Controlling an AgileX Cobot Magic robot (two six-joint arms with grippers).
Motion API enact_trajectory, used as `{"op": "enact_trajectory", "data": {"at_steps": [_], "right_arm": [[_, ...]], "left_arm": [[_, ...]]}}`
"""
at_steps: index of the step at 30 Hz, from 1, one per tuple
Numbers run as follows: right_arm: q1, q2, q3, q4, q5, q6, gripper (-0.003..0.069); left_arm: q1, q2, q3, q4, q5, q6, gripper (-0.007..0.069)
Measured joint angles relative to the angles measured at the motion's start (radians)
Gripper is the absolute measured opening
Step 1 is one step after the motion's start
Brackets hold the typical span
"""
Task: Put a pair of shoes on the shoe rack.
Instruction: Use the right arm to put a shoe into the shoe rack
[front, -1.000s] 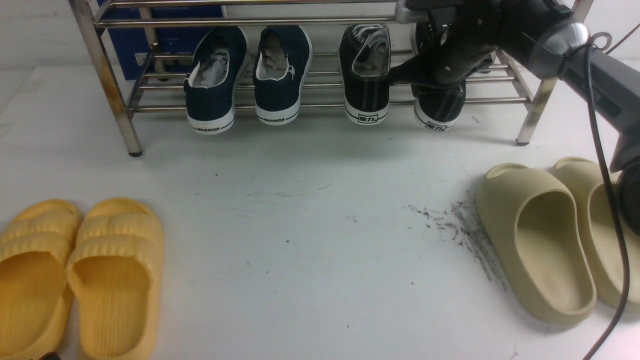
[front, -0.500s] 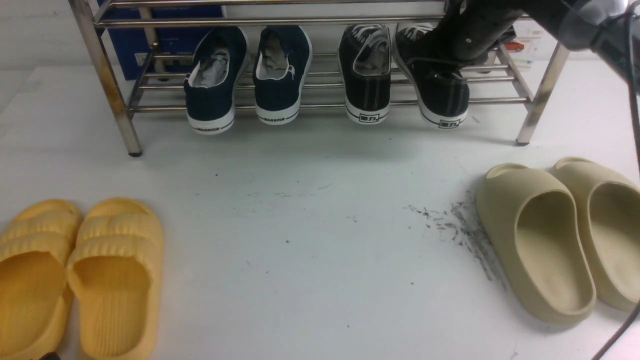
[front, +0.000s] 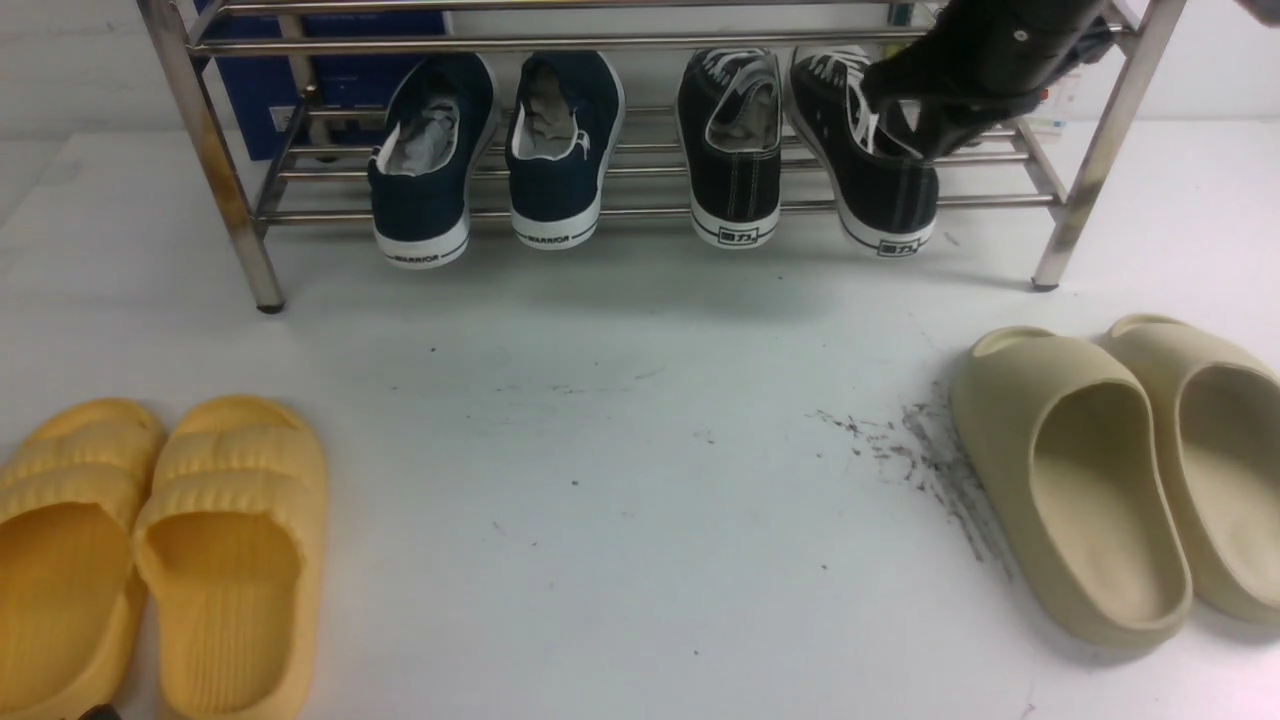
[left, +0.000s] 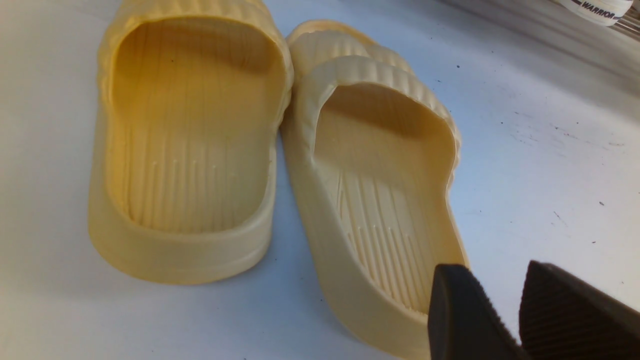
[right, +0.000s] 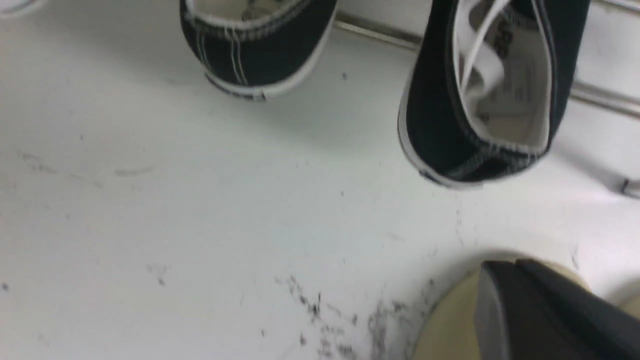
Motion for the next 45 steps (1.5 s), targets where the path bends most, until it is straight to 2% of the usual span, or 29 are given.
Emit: {"op": "enact_trajectory", "data": {"at_steps": [1, 4, 8, 19, 31, 35, 39, 45], "right_arm": [[-0.001, -0.039, 0.056, -0.004, 0.0, 0.001, 0.0004], [-0.008, -0.104, 0.201, -0.005, -0.001, 0.001, -0.0003], [-0.023, -0.092, 0.336, -0.008, -0.13, 0.001, -0.0003], [-0.06, 0.058, 0.359, 0.031, -0.505, 0.003, 0.0], [-0.06, 0.069, 0.368, 0.049, -0.665, 0.005, 0.0013], [-0.06, 0.07, 0.368, 0.055, -0.663, 0.007, 0.0015], [-0.06, 0.069, 0.368, 0.073, -0.58, 0.008, 0.0018], [-0.06, -0.025, 0.368, 0.129, -0.272, -0.073, 0.002]], "left_arm": [[0.0, 0.0, 0.0, 0.0, 0.0, 0.0, 0.0201], [0.0, 0.0, 0.0, 0.0, 0.0, 0.0, 0.0201], [0.0, 0.0, 0.0, 0.0, 0.0, 0.0, 0.0201], [0.0, 0.0, 0.0, 0.0, 0.0, 0.0, 0.0201], [0.0, 0.0, 0.0, 0.0, 0.0, 0.0, 0.0201], [0.0, 0.0, 0.0, 0.0, 0.0, 0.0, 0.0201], [0.0, 0.0, 0.0, 0.0, 0.0, 0.0, 0.0201], [0.0, 0.0, 0.0, 0.0, 0.0, 0.0, 0.0201]]}}
